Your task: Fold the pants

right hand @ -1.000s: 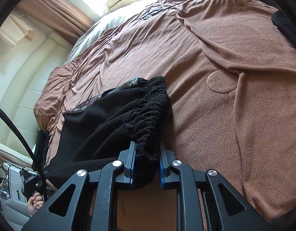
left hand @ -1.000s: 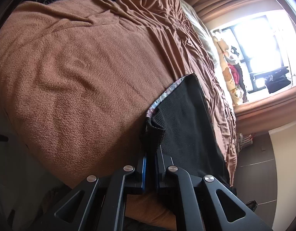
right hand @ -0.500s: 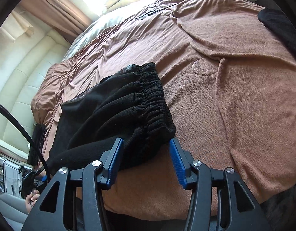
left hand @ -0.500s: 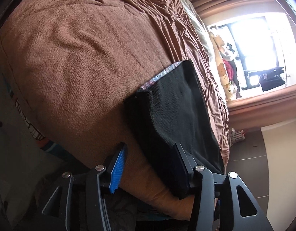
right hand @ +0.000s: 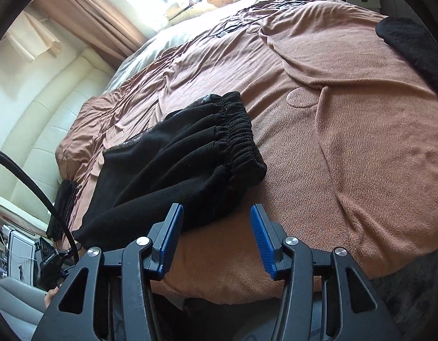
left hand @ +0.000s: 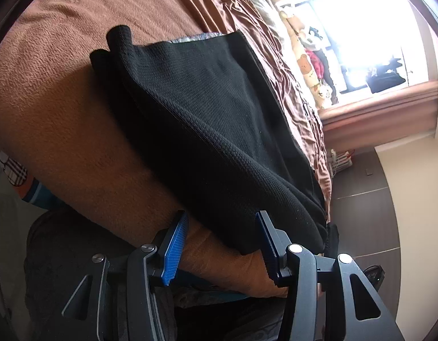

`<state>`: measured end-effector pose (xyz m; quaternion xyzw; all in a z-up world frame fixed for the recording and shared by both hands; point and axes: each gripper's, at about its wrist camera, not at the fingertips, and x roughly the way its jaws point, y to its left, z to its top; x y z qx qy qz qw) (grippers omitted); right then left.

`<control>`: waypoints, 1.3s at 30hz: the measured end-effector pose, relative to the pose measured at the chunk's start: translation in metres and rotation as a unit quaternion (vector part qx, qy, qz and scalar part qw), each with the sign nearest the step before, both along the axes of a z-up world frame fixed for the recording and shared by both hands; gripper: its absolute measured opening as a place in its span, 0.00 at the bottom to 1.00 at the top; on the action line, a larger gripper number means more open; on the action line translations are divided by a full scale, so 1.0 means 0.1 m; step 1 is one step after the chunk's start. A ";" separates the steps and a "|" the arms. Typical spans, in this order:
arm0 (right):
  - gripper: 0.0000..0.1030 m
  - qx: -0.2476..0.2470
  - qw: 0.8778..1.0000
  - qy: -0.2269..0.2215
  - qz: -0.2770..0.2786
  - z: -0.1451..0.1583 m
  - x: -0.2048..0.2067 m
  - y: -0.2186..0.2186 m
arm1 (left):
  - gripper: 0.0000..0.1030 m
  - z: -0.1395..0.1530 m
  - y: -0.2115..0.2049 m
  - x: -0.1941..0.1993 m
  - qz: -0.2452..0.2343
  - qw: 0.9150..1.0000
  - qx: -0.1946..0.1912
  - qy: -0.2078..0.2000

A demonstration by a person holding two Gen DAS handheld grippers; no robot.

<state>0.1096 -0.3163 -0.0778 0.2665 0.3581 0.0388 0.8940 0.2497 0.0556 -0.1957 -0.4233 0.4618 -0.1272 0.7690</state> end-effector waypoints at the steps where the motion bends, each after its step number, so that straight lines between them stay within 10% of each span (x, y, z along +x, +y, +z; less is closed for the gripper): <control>1: 0.46 0.001 1.000 0.000 -0.001 0.00 0.00 -0.01 | 0.49 -0.02 -0.05 0.02 -0.005 1.000 0.004 0.000; 12: 0.46 0.019 1.000 0.007 0.002 -0.16 0.06 0.01 | 0.48 -0.03 -0.41 0.14 -0.049 0.998 0.042 -0.017; 16: 0.46 0.023 1.000 0.001 0.004 -0.15 0.06 0.00 | 0.14 -0.07 -0.41 0.13 -0.038 0.998 0.056 -0.012; 25: 0.46 -0.012 1.000 -0.011 0.001 -0.03 0.05 -0.05 | 0.06 -0.04 -0.32 -0.09 -0.053 0.998 0.032 -0.005; 34: 0.46 -0.058 0.998 -0.015 0.025 0.19 0.29 0.00 | 0.09 0.25 -0.15 -0.19 -0.067 0.996 0.050 0.002; 39: 0.46 -0.079 0.996 -0.013 0.045 0.29 0.51 0.03 | 0.45 0.57 0.12 -0.12 -0.047 0.995 0.079 -0.024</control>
